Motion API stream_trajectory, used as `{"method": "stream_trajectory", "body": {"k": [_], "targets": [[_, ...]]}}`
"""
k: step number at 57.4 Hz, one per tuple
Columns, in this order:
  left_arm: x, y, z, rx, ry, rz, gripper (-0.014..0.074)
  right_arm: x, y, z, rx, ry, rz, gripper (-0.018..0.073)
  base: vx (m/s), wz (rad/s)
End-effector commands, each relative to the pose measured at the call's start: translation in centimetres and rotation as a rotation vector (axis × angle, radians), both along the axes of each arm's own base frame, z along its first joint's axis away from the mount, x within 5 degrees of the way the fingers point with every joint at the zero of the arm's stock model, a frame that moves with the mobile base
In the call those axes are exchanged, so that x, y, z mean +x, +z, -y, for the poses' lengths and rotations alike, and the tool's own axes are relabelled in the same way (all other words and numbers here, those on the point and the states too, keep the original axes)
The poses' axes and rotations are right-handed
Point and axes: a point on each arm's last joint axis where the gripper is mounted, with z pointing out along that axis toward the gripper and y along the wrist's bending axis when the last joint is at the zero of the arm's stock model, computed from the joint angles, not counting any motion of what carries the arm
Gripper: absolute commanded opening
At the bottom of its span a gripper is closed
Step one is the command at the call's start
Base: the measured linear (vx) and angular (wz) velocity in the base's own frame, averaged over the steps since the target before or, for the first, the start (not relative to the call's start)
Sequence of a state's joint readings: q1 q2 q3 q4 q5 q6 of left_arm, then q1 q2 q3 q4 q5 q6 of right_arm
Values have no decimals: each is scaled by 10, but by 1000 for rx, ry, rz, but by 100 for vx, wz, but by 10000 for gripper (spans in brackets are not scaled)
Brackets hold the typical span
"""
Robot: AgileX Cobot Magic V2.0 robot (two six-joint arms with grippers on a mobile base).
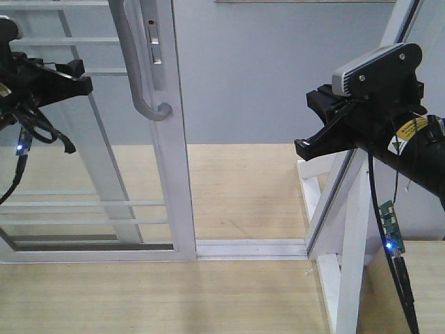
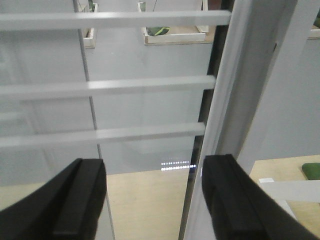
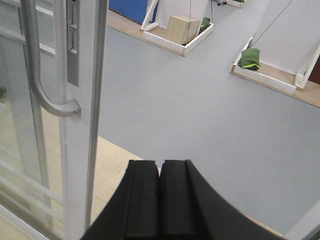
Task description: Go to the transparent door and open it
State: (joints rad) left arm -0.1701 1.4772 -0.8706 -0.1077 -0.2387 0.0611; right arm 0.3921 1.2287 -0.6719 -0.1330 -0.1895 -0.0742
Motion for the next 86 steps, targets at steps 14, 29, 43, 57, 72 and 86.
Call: {"method": "stream_trajectory", "body": {"k": [14,29,43,57,72,86], "targets": [[44,37,20,-24,-39,169,534,1,24,2,20,10,145,-8,0,0],[76,37,27,-29,-40,182,534,1,24,2,19,10,144,-8,0,0],[96,34,30,-32,-38,194,460,1,24,2,20,10,144,-8,0,0],[97,35,29,-3,-39,209,106,1,24,2,23,9,143,-8,0,0],[99,36,6,12,15,197,-4,1,24,2,26,8,141,-8,0,0],[100,37,-27,-1,99,166,0,1,24,2,26,8,140,-8,0,0]]}}
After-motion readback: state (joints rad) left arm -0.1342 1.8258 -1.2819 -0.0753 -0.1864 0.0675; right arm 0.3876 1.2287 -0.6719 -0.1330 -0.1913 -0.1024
